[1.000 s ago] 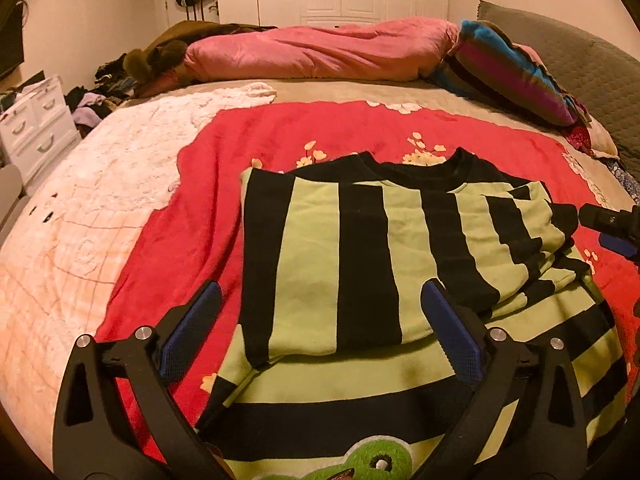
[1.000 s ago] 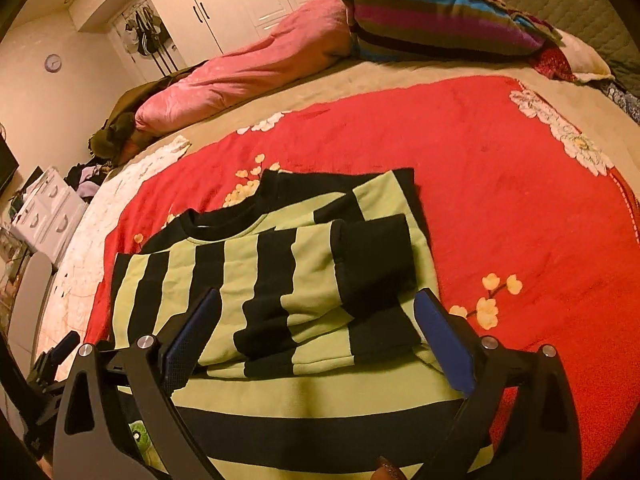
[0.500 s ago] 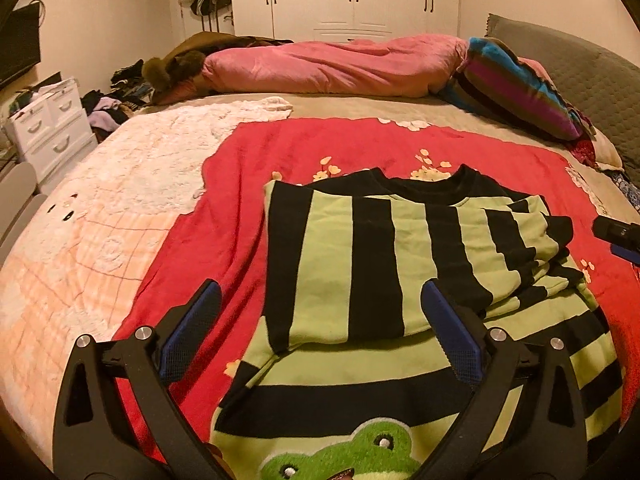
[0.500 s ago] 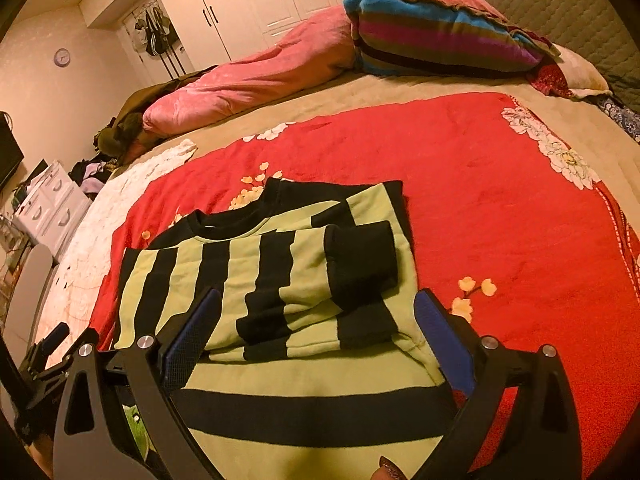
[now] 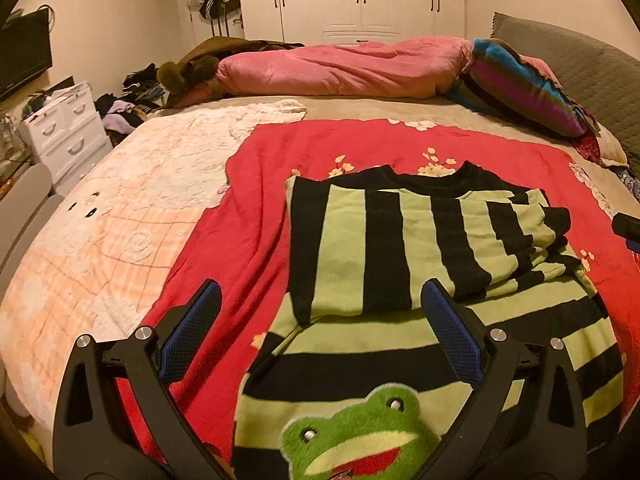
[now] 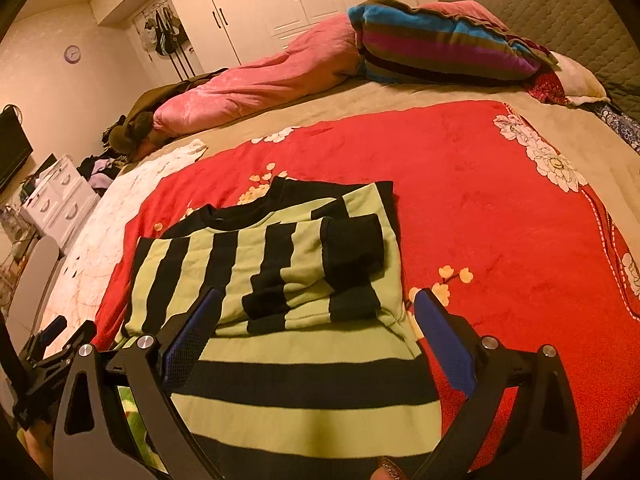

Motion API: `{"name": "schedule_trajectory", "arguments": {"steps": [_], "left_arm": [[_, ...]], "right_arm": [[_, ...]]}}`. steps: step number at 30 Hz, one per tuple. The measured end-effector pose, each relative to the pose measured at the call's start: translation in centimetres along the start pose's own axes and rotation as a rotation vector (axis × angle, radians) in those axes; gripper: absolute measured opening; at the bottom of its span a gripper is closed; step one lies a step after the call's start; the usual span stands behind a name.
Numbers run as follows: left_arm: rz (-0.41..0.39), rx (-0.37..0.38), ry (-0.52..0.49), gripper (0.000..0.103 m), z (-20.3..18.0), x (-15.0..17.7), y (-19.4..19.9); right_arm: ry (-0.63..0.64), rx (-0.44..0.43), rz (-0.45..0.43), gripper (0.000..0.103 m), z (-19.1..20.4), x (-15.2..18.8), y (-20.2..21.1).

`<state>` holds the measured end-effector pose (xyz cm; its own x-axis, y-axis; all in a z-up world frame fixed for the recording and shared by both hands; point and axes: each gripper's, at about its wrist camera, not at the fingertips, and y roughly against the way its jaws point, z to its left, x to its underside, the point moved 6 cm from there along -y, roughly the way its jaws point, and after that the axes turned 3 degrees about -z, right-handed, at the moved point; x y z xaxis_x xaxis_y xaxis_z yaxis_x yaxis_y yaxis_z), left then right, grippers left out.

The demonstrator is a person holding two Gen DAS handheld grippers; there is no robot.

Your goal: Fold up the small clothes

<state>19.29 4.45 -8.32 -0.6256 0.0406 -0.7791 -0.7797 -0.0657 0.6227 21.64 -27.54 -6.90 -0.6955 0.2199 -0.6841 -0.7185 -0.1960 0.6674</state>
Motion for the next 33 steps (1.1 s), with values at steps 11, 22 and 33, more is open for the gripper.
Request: {"name": "schedule_trajectory", "arguments": {"steps": [11,22,33], "left_arm": [[0.022,-0.011,0.019,0.094,1.1,1.1,2.0],[0.053,-0.027,-0.013,0.094,1.7,3.1,3.4],[0.106,-0.03,0.026,0.094,5.1,4.3,4.8]], "right_arm": [[0.043,-0.003,0.021,0.096,0.2,1.6,2.1],[0.065,0.031,0.088,0.096,-0.8,4.9,3.3],[0.134,0.033,0.164,0.096,-0.2,8.4,4.1]]}}
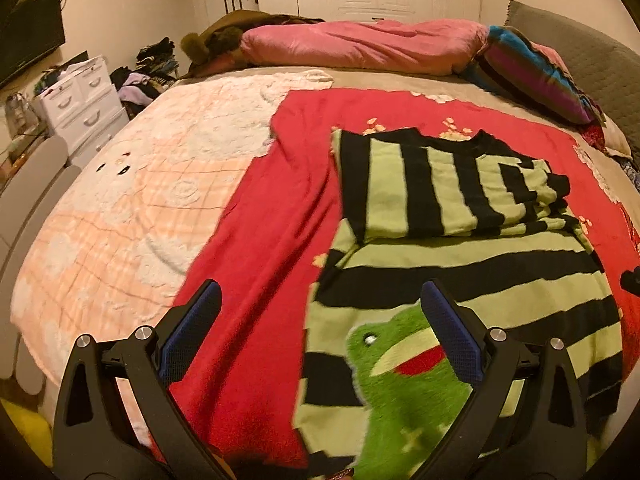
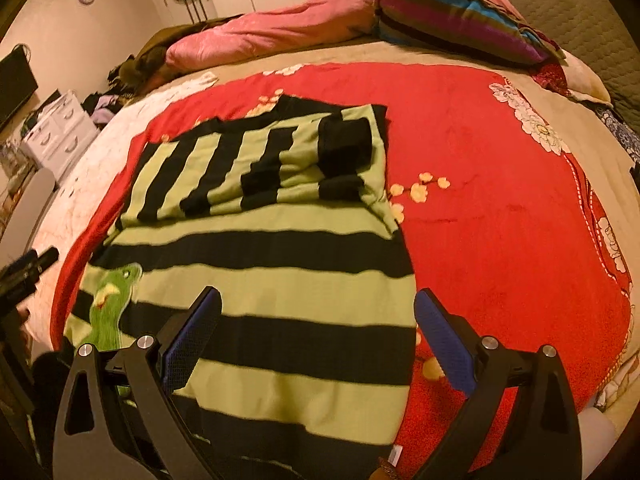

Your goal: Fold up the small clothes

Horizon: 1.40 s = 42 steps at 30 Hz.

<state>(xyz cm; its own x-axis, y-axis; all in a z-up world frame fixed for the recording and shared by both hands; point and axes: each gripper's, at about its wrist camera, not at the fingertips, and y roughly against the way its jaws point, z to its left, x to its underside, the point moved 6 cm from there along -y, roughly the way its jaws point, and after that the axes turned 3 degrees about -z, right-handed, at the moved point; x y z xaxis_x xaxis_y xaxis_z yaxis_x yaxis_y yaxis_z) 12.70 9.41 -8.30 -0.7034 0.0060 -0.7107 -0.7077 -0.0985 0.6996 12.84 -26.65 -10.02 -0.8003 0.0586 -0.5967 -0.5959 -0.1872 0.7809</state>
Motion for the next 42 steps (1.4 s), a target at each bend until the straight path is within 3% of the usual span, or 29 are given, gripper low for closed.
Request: {"name": "schedule_trajectory", "arguments": {"steps": [12,18,26,32,38,40,42], "left_arm": [[0.14,0.041,0.06,0.094,3.7,3.1,0.3],[0.191,0.06,0.025,0.094,3.0,4.8,0.7],[0.282,0.156,0.028,0.093,1.0,7.0,1.0],[0.321,0.168,0.046,0.093,1.2,7.7,0.5],[0.369,0.193,0.023,0.078,0.6,8.7,0.2],[0.38,0.204,0.016,0.072,0.3,9.0,0.3],[0.395,0.216,0.013,0.06,0.1,9.5,0.3]], "right_arm": [[0.033,-0.005,0.084,0.096,0.0,3.8,0.1],[0.032,0.001,0.133,0.096,-0.8,5.9,0.3],[0.032,0.004,0.199,0.096,-1.9,9.2,0.6],[-0.007,-0.052,0.266,0.096,-1.8,11.7,0.6],[0.009,-0.112,0.325,0.095,-0.3,14.7,0.8],[0.027,-0.13,0.338,0.076,0.3,15.3,0.8],[0.036,-0.141,0.333,0.067,0.7,15.3,1.0]]}}
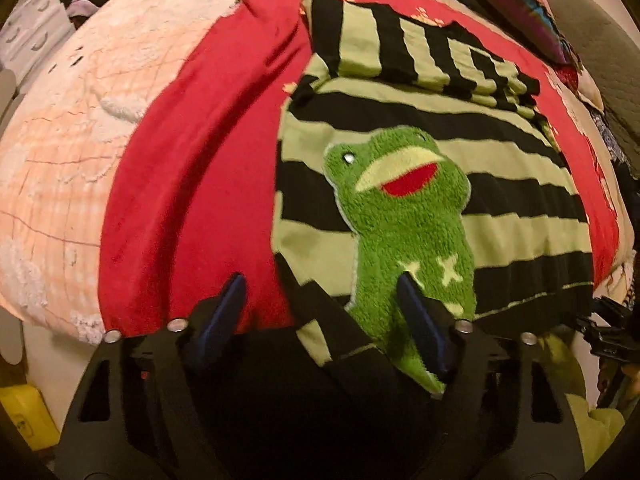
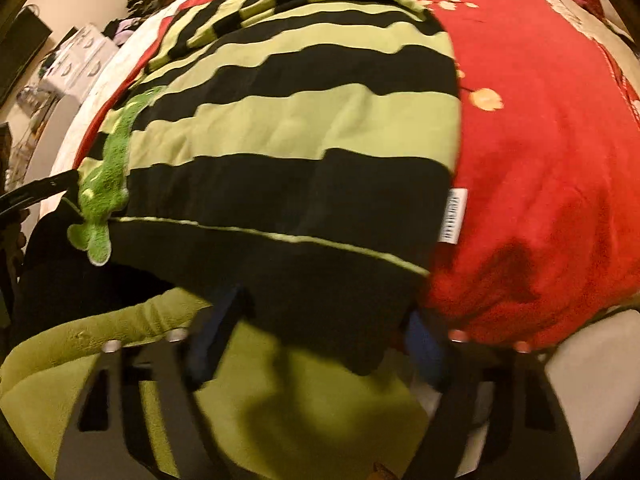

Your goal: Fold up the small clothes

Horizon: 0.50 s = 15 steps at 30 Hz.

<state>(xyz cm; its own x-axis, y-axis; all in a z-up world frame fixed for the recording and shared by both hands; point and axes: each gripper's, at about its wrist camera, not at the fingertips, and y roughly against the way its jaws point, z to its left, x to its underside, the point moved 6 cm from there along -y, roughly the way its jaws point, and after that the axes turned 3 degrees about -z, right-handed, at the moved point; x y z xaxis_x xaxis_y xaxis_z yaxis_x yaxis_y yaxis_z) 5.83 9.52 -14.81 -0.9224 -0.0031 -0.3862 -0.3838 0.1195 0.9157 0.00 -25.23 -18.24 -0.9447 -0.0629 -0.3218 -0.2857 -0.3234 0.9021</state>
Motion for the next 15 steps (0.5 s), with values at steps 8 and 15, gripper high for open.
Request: {"name": "schedule_trajectory", "arguments": {"steps": [8,15], "left_arm": [[0.085,0.064,0.031,0.041,-0.1,1.5,-1.3],[0.077,0.042,-0.024,0.013,-1.0,1.7,-1.3]], "right_arm": [[-0.071,-0.022,-0.037,0.06,-1.3,-0.8,0.3],[-0.118,-0.073,-0.033,0.042,-2.1,-1.5,0.4]]}}
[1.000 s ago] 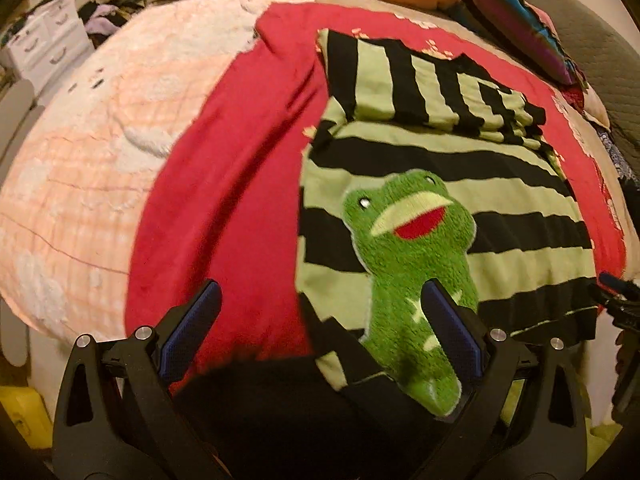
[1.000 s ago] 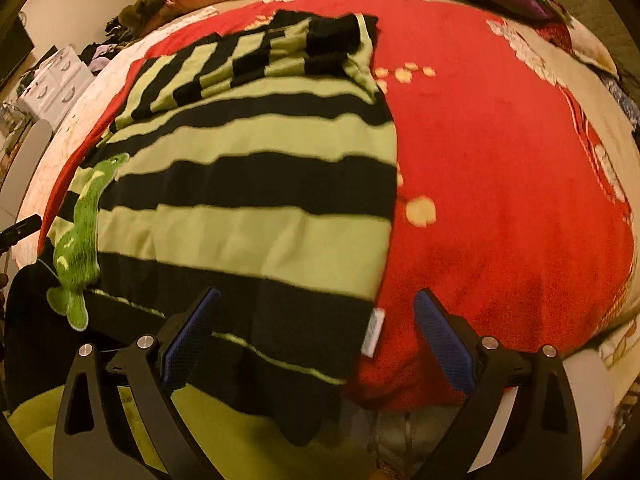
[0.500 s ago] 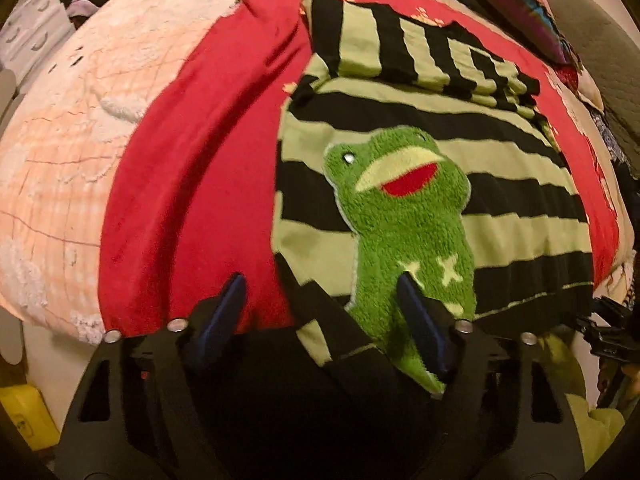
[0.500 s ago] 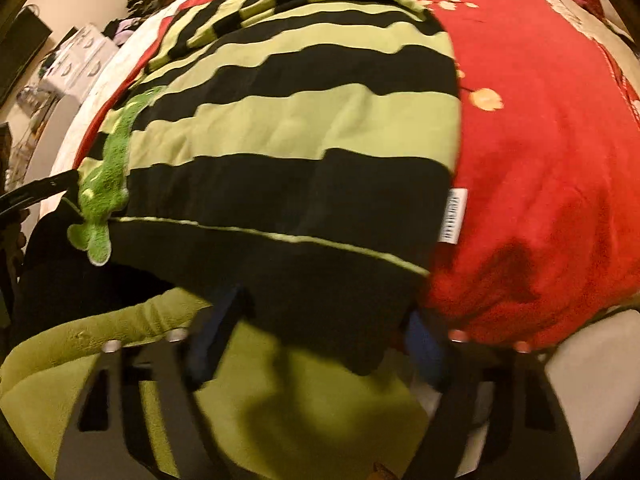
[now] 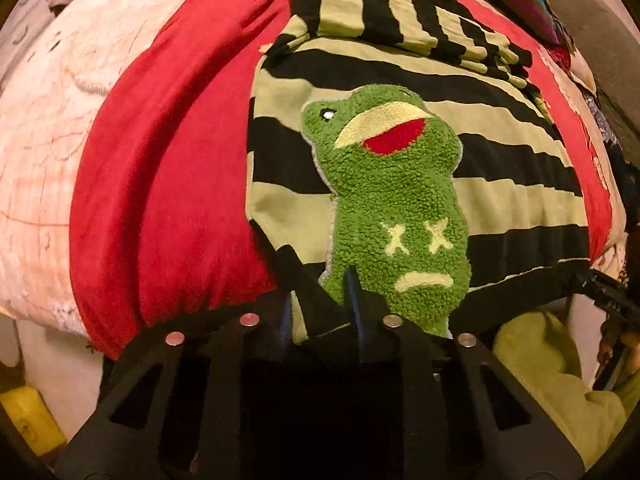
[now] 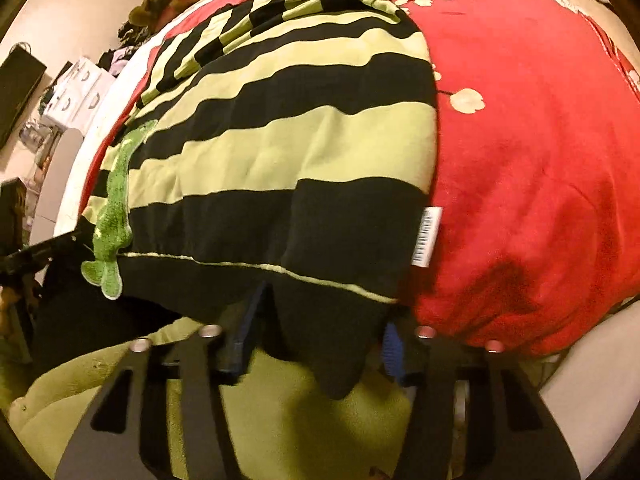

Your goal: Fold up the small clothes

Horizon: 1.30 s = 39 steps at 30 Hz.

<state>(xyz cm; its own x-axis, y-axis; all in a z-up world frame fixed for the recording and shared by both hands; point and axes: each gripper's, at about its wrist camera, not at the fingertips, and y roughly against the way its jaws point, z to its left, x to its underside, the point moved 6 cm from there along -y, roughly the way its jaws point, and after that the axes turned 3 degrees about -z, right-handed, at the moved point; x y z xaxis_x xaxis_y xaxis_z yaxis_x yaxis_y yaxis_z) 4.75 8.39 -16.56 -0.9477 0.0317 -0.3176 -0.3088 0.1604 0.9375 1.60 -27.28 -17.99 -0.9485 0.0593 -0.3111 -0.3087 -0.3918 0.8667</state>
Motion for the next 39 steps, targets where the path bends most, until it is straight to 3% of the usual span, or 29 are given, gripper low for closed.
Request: {"name": "schedule_trajectory", "arguments": {"steps": [3,6,9,15,22,25,32,39], "left_arm": [[-0.015,-0.005,-0.027,0.011,-0.4,-0.1,0.3],[-0.054,0.026,-0.026,0.01,-0.7,-0.6,1.1],[-0.092,0.066,0.004,0.009,-0.6,-1.5,2.1],[-0.192,0.157,0.078,0.009,-0.8,-6.3,4.7],[-0.277,0.22,0.198,0.009,-0.4,-13.4,5.5],[-0.303,0.228,0.267,0.009,0.4,-16.1,4.9],[-0.31,0.165,0.372,0.009,1.7,-20.4,0.9],[-0.356,0.192,0.469,0.013,3.0,-20.2,-1.6]], "right_arm": [[-0.026,-0.039,-0.008,0.02,-0.5,-0.4,0.9],[-0.055,-0.097,-0.037,0.01,-0.4,-1.4,2.2],[-0.051,-0.158,-0.094,0.009,0.4,-3.2,4.0],[-0.092,-0.28,-0.246,0.009,1.2,-9.8,7.4],[-0.173,-0.299,-0.352,0.009,-0.4,-18.4,7.3],[-0.187,-0.288,-0.367,0.009,-0.8,-21.0,6.6],[-0.202,-0.219,-0.358,0.009,-1.4,-26.5,2.9],[-0.268,-0.159,-0.302,0.014,-3.3,-27.6,-1.8]]}}
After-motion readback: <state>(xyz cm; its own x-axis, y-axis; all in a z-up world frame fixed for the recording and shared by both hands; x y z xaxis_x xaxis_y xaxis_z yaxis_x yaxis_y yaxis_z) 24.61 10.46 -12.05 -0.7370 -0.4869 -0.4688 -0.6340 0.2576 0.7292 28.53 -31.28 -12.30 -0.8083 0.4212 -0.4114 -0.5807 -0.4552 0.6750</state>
